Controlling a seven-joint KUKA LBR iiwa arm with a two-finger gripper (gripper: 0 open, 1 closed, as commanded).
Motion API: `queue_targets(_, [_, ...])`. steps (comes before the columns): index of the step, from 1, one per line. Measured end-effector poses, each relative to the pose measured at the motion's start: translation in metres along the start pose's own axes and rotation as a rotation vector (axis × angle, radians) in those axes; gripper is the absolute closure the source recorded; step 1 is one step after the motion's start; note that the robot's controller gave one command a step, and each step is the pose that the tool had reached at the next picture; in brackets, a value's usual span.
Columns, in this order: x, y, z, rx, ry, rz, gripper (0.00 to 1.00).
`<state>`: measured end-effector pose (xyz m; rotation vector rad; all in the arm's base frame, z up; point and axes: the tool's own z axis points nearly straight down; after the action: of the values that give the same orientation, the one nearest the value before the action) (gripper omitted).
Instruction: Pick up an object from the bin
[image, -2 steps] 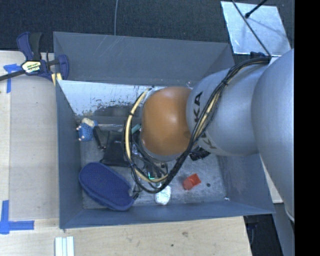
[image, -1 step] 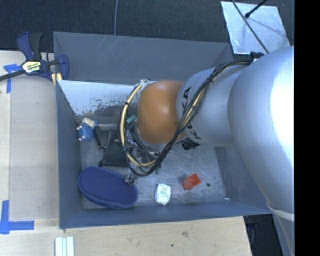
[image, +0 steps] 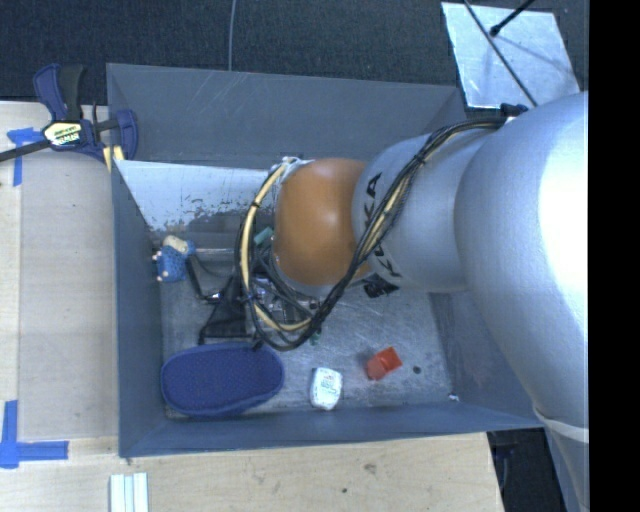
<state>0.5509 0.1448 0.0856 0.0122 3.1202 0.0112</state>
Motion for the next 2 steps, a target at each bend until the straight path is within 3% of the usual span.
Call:
queue_targets(1, [0.0078, -0.0011, 0.0055, 0.007, 0.029, -0.002, 0.0])
queue_targets(2, [0.0011, -0.0006, 0.0009, 0.001, 0.004, 0.001, 1.0])
